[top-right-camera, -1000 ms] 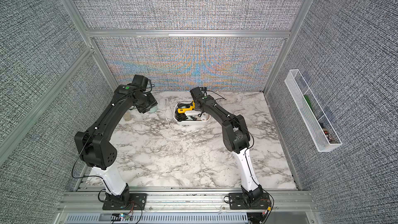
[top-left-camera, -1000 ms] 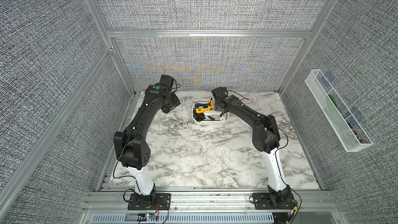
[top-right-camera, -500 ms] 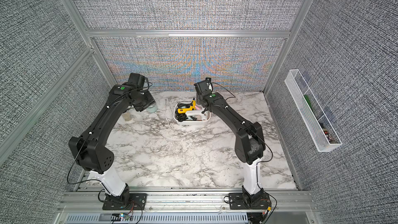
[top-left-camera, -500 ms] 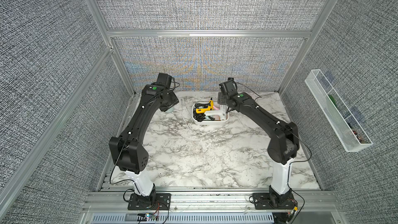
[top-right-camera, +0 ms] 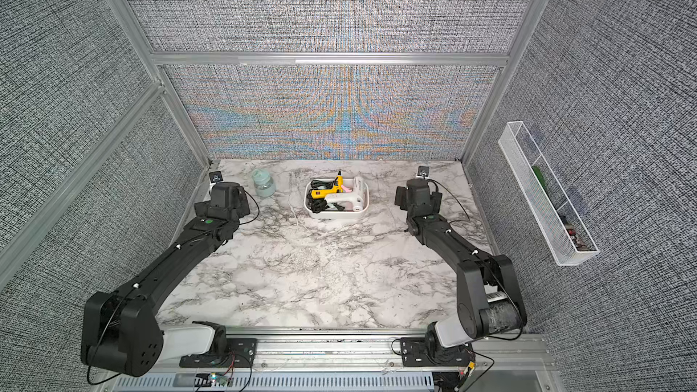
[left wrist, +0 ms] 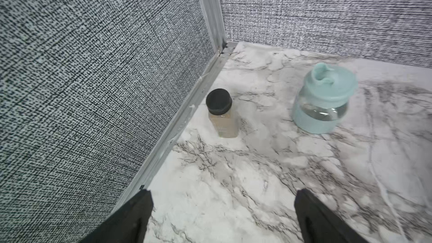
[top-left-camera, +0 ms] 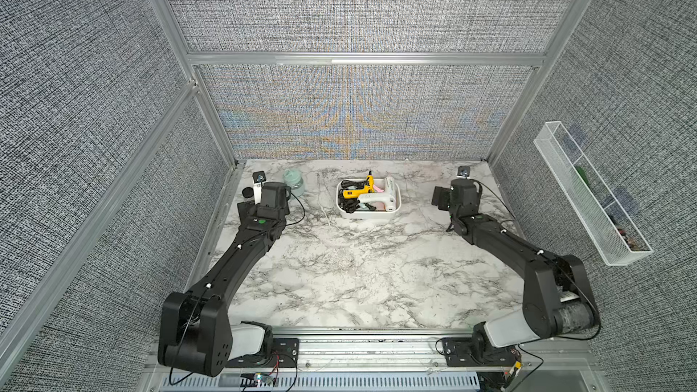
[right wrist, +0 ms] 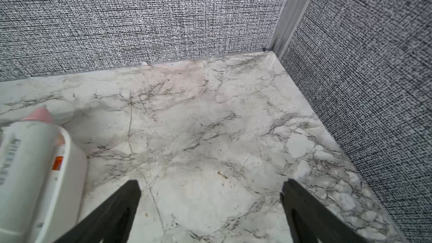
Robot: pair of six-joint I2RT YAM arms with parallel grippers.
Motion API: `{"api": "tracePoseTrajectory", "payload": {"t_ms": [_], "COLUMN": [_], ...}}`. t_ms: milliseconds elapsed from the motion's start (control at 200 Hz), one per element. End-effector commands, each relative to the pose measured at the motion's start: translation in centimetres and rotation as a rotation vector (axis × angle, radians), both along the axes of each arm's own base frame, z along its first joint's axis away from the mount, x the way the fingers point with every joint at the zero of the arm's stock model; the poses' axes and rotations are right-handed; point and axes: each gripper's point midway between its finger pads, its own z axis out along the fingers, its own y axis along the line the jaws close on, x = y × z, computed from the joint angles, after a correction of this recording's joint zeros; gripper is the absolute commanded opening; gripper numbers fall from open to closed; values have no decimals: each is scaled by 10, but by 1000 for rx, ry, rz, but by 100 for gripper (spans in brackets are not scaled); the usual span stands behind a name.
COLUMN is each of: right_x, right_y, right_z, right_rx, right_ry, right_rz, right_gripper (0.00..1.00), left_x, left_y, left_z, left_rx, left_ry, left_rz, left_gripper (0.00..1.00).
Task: Put the hot melt glue gun into the storage box
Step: Reset both arms
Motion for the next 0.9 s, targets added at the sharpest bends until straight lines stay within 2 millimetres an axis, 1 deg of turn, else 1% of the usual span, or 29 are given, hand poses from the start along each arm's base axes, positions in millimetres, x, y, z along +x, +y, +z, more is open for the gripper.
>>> {"api": "tracePoseTrajectory", "payload": {"t_ms": [0, 75, 165, 210, 230, 240, 270, 300, 380, 455, 490, 566, 621, 676, 701, 741, 771, 831, 896], "right_x": [6, 3, 7, 6, 5, 4, 0, -5, -22, -40, -47, -55, -58, -56, -54, -49, -49, -53, -60], "right_y": [0, -4, -8, -9, -8, -8, -6, -8, -7, -8, -8, -7, -9, -10, -11, -14, -17, -21, -24], "right_z": [30, 17, 1, -1, 1, 3, 5, 8, 9, 0, -7, -23, -33, -40, -39, -44, -43, -43, -40], "right_rx": [-25, -52, -101, -116, -120, -123, -136, -144, -158, -157, -153, -130, -121, -130, -133, -120, -110, -92, -76], "right_ry": [-238, -262, -245, -240, -246, -252, -258, -263, -251, -240, -236, -226, -227, -231, -238, -205, -211, -229, -259], "right_rz": [55, 61, 54, 46, 56, 60, 72, 70, 90, 103, 110, 115, 105, 101, 94, 76, 72, 61, 61], "right_gripper": [99, 99, 99, 99, 99, 99, 99, 99, 99, 99, 99, 99, 99, 99, 99, 99, 99, 99, 99], "left_x": [21, 24, 22, 18, 16, 16, 12, 9, 2, -3, -6, -14, -17, -19, -19, -16, -14, -11, -9], "left_y": [10, 15, 27, 34, 37, 39, 45, 45, 53, 59, 63, 64, 65, 69, 70, 70, 71, 71, 64], "left_z": [10, -5, -19, -28, -32, -30, -30, -29, -28, -30, -34, -45, -51, -56, -60, -64, -70, -73, -72], "left_rx": [21, 36, 59, 74, 78, 80, 84, 80, 64, 50, 58, 61, 58, 66, 70, 74, 75, 88, 68], "left_ry": [-116, -120, -143, -150, -153, -167, -177, -176, -201, -214, -203, -173, -183, -203, -206, -210, -200, -195, -205], "left_rz": [49, 69, 110, 129, 138, 145, 162, 148, 145, 130, 142, 154, 161, 184, 193, 194, 197, 193, 142], "left_gripper": [100, 100, 100, 100, 100, 100, 100, 100, 100, 100, 100, 100, 100, 100, 100, 100, 99, 97, 96]}}
